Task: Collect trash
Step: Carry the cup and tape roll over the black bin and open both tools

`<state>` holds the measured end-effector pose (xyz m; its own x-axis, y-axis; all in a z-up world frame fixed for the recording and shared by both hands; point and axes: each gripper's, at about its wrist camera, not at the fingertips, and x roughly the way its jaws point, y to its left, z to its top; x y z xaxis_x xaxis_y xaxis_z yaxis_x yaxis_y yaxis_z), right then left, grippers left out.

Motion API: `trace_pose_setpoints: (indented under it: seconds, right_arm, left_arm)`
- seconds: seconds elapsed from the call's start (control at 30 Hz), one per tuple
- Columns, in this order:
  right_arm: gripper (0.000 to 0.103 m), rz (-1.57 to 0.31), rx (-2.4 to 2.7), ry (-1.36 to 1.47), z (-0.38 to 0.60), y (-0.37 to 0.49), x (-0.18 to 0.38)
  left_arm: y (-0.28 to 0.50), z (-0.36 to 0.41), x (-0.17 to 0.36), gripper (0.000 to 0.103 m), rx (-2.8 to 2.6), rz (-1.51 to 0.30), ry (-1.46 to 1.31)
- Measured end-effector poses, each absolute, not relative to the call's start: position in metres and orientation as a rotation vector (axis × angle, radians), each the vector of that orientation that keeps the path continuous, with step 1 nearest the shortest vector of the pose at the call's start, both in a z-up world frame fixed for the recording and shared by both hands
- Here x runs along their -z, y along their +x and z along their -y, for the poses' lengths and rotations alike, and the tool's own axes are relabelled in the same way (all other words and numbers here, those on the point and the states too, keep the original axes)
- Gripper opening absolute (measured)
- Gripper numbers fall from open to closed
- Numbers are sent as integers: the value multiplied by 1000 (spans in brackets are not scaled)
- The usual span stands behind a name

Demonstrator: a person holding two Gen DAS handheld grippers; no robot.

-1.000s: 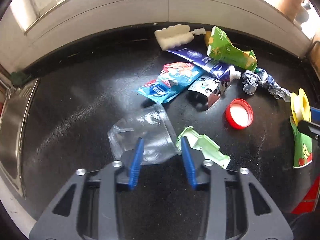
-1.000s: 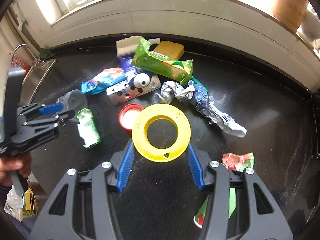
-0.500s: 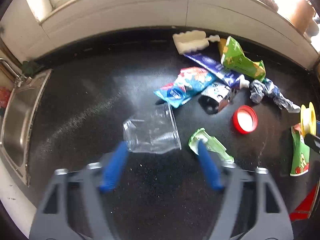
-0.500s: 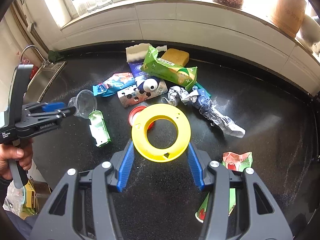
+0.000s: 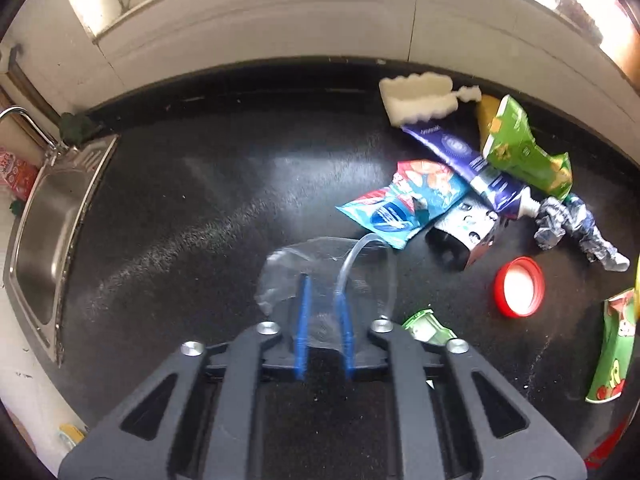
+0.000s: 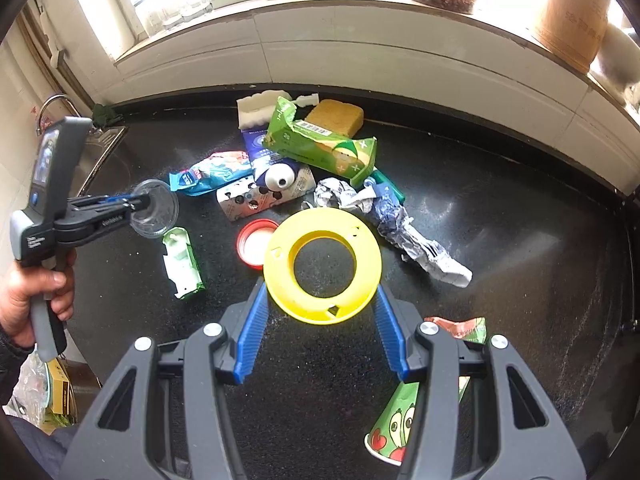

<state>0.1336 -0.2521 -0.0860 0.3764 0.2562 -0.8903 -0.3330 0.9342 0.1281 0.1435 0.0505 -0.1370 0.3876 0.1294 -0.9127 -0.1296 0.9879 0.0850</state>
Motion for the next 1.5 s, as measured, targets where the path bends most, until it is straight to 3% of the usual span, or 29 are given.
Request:
trace_pose_setpoints:
  seconds: [0.67,1.03,1.3,1.5]
  right_arm:
    - [51,-1075,-426,-115,229,111,58]
    - [51,-1006,-762,-277,87,79,32]
    - [51,-1105,-1235,-377,-95,-20,60]
    - [51,-1178,-1418,-498,-195,-104,112]
  left_arm:
    - [64,-39,70,3,-113,-1079,-53]
    - [-45,-136,37,3,-361,-968,-221]
    - [-195,-234,81,3,-678,-960,-407]
    - [-291,-289,161,3,-820,-967,-554]
